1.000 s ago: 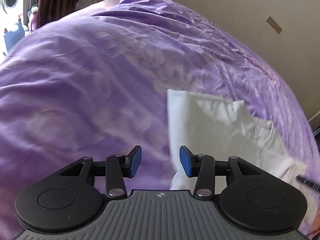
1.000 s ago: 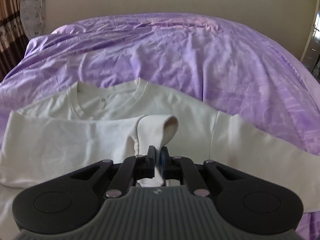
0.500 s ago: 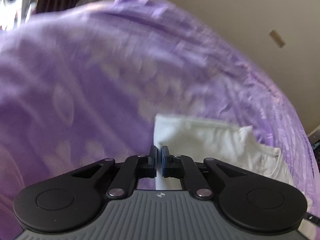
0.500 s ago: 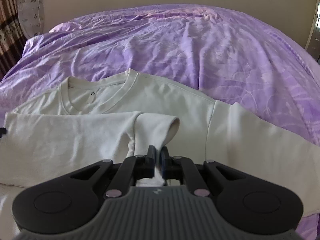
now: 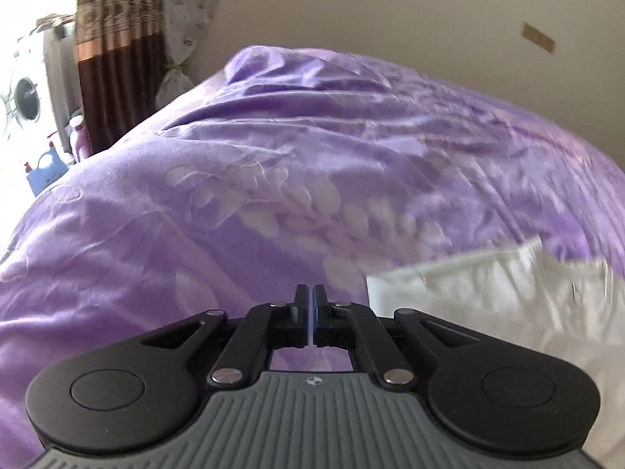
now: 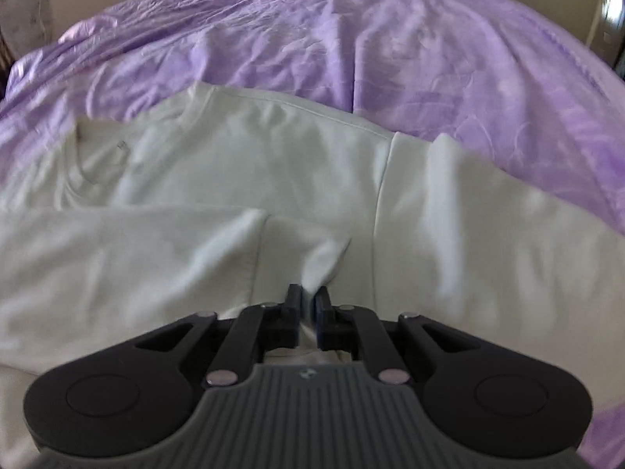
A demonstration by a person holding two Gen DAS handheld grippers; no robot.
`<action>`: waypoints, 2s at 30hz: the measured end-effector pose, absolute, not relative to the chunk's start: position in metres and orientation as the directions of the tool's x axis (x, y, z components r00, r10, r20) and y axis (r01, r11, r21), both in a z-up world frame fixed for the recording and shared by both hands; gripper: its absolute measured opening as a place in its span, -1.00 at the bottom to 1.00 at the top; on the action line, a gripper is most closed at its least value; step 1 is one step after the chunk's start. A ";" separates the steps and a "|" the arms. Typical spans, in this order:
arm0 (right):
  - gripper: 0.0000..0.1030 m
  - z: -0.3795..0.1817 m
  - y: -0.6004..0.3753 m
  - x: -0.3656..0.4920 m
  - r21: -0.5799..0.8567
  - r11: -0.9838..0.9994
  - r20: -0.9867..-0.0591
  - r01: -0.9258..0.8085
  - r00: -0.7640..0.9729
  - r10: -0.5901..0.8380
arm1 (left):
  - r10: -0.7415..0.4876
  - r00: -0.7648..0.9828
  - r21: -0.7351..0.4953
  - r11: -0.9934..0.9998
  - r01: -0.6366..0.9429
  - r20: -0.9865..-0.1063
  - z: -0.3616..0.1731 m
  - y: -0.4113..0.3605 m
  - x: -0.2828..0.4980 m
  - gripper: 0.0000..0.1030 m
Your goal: Fold small clothes
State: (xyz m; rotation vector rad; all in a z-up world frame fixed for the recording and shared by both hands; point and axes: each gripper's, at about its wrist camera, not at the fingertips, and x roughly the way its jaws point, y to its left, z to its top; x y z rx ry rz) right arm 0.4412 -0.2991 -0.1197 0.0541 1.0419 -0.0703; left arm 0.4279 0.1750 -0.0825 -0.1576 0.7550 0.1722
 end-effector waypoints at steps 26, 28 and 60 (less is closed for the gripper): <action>-0.10 -0.099 -0.250 0.388 -0.090 0.988 -0.840 -0.125 0.542 -0.009 | 0.042 0.633 0.304 0.901 0.310 -0.773 -0.120 0.078 0.320 -0.19; -0.09 -0.102 -0.250 0.389 -0.087 0.988 -0.842 -0.131 0.539 -0.003 | 0.066 0.655 0.329 0.899 0.288 -0.753 -0.125 0.072 0.328 -0.21; -0.04 -0.102 -0.321 0.374 0.119 0.993 -0.908 0.018 0.406 0.101 | -0.049 0.531 -0.066 0.998 -0.013 -0.846 -0.092 0.165 0.292 -0.92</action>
